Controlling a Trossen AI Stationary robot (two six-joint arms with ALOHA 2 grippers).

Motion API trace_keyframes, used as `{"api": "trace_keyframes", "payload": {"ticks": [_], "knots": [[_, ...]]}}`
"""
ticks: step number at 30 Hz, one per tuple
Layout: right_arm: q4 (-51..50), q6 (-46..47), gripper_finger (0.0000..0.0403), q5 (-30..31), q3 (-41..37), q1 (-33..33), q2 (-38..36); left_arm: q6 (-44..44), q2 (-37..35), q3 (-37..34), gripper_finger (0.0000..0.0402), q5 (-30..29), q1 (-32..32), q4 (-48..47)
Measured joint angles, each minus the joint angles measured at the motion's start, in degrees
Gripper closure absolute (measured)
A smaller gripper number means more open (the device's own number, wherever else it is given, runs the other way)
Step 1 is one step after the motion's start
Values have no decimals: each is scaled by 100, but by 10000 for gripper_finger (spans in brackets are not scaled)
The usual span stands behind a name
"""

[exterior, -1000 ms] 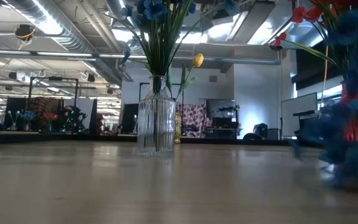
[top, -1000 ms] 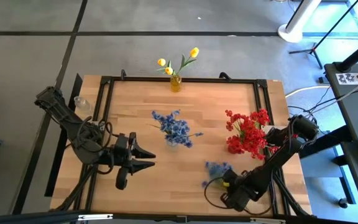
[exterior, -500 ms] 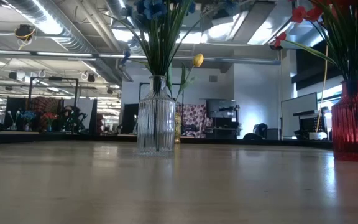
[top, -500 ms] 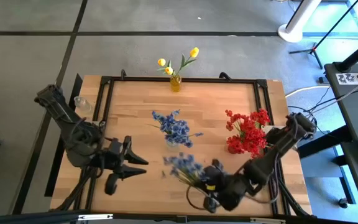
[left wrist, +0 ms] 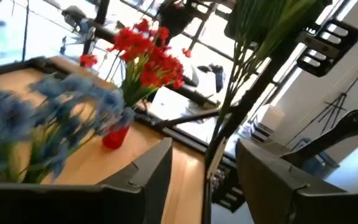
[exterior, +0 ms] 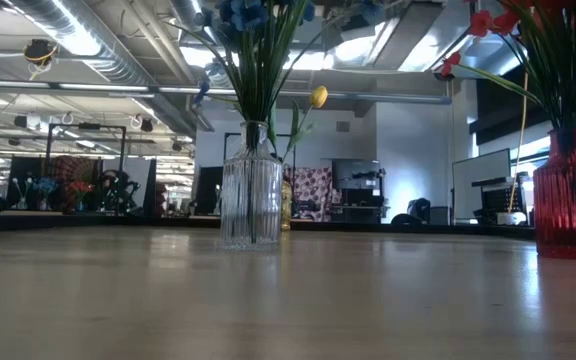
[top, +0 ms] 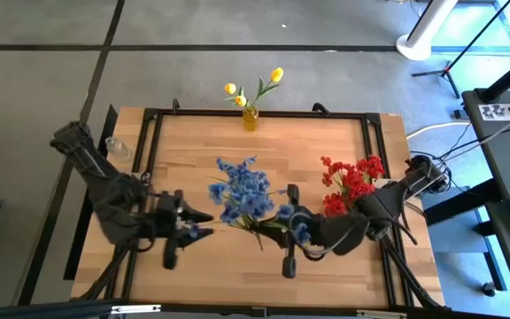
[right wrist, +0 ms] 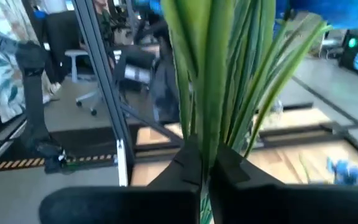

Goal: Sort flowers into vase by color
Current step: Put the blue flower into the transparent vase

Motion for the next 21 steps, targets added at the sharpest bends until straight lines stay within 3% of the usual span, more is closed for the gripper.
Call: {"api": "trace_keyframes", "payload": {"ticks": [9,12,17,21], "knots": [[219,-243,399,-524,-2,-212,0,1905,1003,0,196,934,912,2508],[210,-243,396,-580,-2,-197,0,2220,1051,0,197,1199,1124,2788],[104,-249,398,-549,-2,-199,0,2465,1053,0,199,2272,1418,3118],[41,-269,398,-524,-4,-246,0,2480,1051,0,199,2559,1555,3188]]}}
